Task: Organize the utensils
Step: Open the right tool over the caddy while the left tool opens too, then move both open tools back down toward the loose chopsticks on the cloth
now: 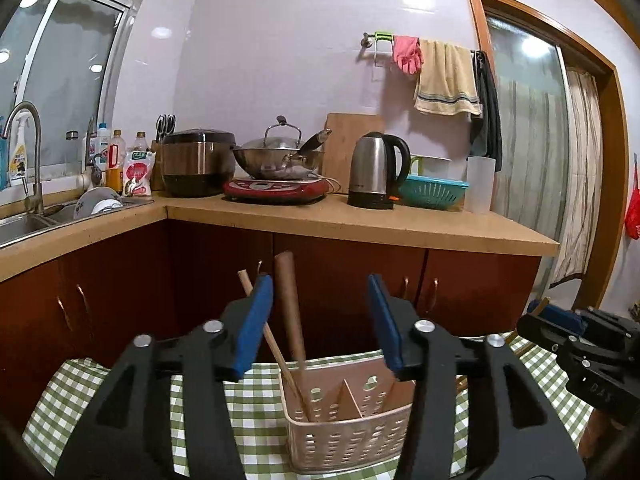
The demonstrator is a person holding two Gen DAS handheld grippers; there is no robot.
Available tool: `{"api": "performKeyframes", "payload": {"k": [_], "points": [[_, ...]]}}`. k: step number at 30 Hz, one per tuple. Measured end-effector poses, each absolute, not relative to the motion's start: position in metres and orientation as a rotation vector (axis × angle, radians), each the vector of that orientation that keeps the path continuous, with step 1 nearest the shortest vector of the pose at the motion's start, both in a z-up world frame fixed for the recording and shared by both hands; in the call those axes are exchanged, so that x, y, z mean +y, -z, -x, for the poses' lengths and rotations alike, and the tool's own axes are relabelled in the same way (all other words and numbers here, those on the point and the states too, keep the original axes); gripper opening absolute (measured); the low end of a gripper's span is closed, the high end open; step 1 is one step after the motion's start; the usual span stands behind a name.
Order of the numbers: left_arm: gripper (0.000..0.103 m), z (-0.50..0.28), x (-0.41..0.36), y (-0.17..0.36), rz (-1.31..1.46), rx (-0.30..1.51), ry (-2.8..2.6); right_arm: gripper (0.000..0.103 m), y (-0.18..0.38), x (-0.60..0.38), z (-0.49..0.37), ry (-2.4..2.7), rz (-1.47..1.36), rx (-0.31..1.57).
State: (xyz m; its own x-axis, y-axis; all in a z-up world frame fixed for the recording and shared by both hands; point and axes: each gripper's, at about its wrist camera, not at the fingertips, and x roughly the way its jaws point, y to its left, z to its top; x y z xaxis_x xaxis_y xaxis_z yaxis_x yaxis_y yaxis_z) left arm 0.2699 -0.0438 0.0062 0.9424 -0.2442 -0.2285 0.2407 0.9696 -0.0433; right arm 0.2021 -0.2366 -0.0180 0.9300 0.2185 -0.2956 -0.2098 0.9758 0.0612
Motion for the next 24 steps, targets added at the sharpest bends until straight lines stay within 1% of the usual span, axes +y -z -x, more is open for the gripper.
{"api": "performKeyframes", "payload": {"k": [2,6,8,14,24], "points": [[0.060,-0.266,-0.043,-0.008,0.010,0.230,0.247,0.035,0.014,-0.236,-0.198,-0.209,-0.015,0.289],[0.065,-0.250,-0.039,-0.013,0.014,0.222,0.249,0.038,0.005,-0.236,-0.184,-0.195,-0.001,0.262],[0.067,-0.242,-0.038,-0.014,0.008,0.216,0.245,0.038,0.001,-0.236,-0.173,-0.190,0.004,0.250],[0.067,-0.208,-0.034,-0.011,-0.005,0.226,0.244,0.038,0.000,-0.242,-0.139,-0.178,-0.003,0.235],[0.067,-0.150,-0.018,0.021,0.047,0.305,0.223,0.038,0.024,-0.254,-0.084,-0.145,-0.020,0.269]]}}
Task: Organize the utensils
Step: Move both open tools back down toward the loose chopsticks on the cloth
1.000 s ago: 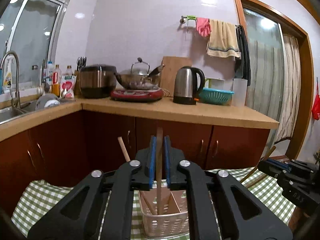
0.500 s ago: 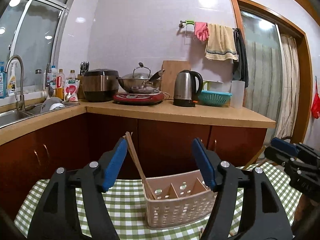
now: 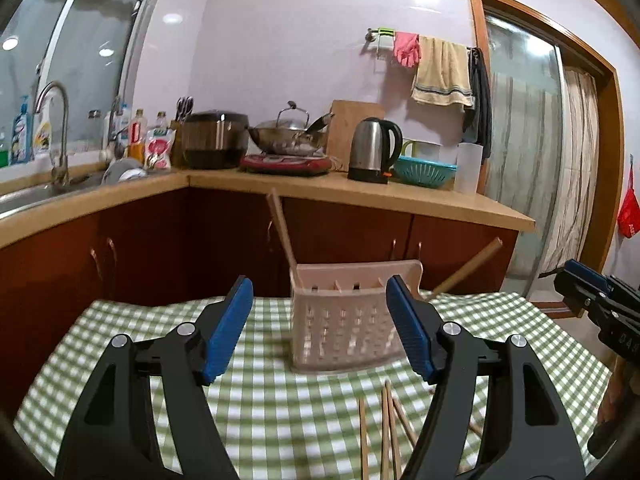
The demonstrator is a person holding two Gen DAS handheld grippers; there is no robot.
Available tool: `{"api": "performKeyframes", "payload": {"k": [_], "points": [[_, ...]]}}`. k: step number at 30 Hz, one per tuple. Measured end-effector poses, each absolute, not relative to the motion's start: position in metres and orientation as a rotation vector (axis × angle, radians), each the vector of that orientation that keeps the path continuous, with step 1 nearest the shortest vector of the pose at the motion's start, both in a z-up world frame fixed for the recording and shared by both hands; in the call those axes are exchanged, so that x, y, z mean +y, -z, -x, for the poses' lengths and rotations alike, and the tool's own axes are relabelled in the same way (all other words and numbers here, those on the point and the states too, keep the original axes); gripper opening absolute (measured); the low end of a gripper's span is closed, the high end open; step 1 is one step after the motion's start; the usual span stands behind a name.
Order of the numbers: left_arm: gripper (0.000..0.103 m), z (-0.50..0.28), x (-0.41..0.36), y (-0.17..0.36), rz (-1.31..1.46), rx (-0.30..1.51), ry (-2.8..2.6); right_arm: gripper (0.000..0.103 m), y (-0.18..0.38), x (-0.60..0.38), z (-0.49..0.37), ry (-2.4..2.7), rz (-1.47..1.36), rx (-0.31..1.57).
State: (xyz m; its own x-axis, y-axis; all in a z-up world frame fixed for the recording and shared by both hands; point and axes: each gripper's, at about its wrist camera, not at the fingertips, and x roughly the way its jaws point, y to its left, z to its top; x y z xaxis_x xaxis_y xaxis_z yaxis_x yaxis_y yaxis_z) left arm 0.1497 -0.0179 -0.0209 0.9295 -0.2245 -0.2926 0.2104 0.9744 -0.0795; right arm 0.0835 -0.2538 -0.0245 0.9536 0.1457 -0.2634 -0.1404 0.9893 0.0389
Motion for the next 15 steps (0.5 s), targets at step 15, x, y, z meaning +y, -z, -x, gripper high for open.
{"api": "performKeyframes", "payload": {"k": [15], "points": [[0.067,-0.083,-0.001,0.080,0.095,0.403,0.161,0.038,0.098,-0.261,-0.022,-0.148,-0.027,0.371]]}}
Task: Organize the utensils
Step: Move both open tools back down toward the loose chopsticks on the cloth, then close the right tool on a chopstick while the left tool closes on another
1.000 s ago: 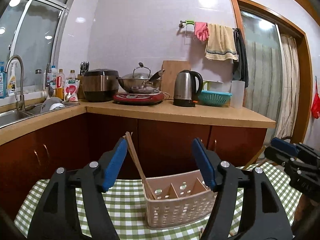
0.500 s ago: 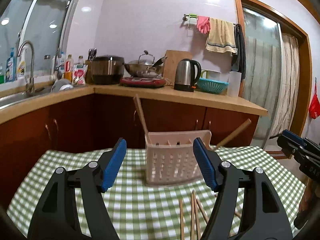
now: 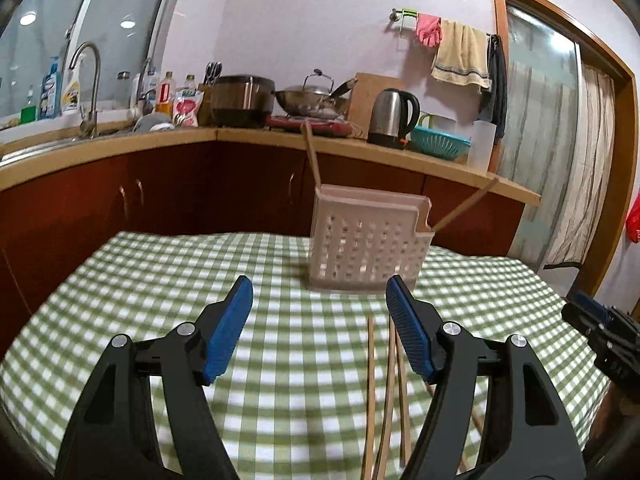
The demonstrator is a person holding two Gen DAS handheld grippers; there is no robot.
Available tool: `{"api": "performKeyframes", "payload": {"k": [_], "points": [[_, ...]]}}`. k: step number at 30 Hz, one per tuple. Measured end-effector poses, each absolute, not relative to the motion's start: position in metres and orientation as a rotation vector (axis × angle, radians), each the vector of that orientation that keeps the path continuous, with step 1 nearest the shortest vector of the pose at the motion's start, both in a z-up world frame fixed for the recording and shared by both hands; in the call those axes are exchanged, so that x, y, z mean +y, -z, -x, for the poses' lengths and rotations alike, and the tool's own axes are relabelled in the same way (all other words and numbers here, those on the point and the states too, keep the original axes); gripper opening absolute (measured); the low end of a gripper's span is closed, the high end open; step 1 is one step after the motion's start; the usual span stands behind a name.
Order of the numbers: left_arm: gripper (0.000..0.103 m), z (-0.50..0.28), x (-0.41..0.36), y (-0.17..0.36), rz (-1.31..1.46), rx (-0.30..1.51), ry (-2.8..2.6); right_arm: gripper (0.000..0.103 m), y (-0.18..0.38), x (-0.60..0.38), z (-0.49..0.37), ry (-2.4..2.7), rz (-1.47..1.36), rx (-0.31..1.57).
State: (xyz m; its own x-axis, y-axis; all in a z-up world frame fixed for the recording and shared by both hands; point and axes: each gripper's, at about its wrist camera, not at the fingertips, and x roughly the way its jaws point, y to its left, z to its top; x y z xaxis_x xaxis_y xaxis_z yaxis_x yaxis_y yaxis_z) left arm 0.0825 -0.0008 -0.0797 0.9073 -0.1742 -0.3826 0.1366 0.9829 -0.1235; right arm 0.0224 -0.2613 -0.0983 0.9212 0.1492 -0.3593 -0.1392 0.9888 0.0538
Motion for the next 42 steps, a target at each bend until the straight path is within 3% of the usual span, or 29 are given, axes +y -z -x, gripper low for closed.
{"api": "performKeyframes", "payload": {"k": [7,17,19,21,24,42], "points": [[0.067,-0.063,0.001,0.110,0.099,0.466,0.145,0.037,0.136,-0.262,-0.006,-0.161,-0.013,0.439],[0.066,-0.049,-0.002,0.142,0.085,0.532,0.146,0.026,0.178,-0.271,0.000,-0.150,-0.027,0.547],[0.066,-0.048,-0.003,0.145,0.082,0.541,0.148,0.022,0.185,-0.273,0.000,-0.144,-0.031,0.572],[0.066,-0.048,-0.004,0.148,0.079,0.547,0.150,0.012,0.191,-0.274,-0.002,-0.143,-0.035,0.599],[0.066,-0.047,-0.006,0.151,0.074,0.557,0.156,0.008,0.194,-0.275,-0.001,-0.147,-0.044,0.605],[0.056,-0.056,-0.024,0.183,0.020,0.672,0.209,0.007,0.193,-0.269,-0.002,-0.141,-0.017,0.606]]}}
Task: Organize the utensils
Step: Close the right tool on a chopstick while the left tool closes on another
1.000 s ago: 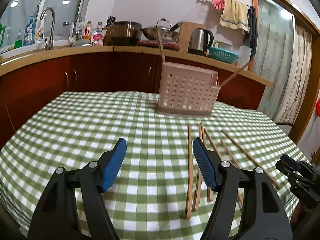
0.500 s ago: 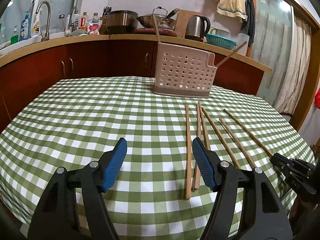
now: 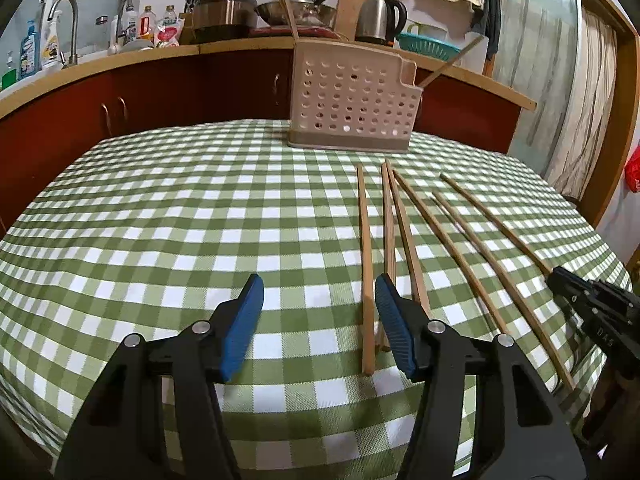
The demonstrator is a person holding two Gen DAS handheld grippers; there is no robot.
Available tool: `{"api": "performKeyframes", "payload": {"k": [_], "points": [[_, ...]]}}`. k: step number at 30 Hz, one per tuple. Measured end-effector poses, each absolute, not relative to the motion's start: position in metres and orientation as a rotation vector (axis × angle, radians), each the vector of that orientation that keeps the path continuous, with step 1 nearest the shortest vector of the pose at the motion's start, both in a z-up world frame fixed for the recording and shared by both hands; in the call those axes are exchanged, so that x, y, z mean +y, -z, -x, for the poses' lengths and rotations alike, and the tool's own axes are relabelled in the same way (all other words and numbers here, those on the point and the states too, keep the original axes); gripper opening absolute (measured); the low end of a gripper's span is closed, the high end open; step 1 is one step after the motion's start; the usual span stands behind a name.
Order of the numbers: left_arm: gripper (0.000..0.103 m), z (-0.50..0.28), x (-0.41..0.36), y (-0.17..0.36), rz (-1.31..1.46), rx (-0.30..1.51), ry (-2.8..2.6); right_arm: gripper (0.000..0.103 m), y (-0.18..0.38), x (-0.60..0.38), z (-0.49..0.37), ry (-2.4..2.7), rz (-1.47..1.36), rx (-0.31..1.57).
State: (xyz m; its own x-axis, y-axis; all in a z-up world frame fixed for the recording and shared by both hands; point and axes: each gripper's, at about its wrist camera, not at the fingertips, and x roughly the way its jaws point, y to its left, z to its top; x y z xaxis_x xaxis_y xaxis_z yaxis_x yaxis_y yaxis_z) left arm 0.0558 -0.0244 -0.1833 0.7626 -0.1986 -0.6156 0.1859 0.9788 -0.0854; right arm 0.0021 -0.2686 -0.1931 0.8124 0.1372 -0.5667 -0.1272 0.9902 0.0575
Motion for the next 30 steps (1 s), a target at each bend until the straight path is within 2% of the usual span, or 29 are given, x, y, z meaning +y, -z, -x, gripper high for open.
{"api": "performKeyframes", "payload": {"k": [2,14,16,18,21,23,30], "points": [[0.052,-0.057,-0.026,0.186,0.012,0.685,0.217,0.007,0.193,-0.268,-0.002,-0.141,-0.017,0.606],[0.048,-0.048,-0.030,0.191,-0.041,0.695,0.240,0.007,0.193,-0.268,-0.002,-0.141,-0.018,0.605],[0.040,-0.046,-0.032,0.191,-0.058,0.690,0.248,0.007,0.193,-0.268,-0.002,-0.141,-0.019,0.606],[0.025,-0.046,-0.034,0.191,-0.066,0.689,0.259,0.007,0.193,-0.268,-0.002,-0.141,-0.018,0.606],[0.011,-0.044,-0.035,0.191,-0.065,0.693,0.281,0.007,0.193,-0.268,-0.002,-0.140,-0.019,0.605],[0.006,-0.044,-0.036,0.191,-0.068,0.694,0.290,0.007,0.192,-0.267,-0.001,-0.140,-0.018,0.602],[0.005,-0.038,-0.036,0.182,-0.082,0.650,0.275,0.007,0.175,-0.262,0.005,-0.142,0.002,0.546]]}}
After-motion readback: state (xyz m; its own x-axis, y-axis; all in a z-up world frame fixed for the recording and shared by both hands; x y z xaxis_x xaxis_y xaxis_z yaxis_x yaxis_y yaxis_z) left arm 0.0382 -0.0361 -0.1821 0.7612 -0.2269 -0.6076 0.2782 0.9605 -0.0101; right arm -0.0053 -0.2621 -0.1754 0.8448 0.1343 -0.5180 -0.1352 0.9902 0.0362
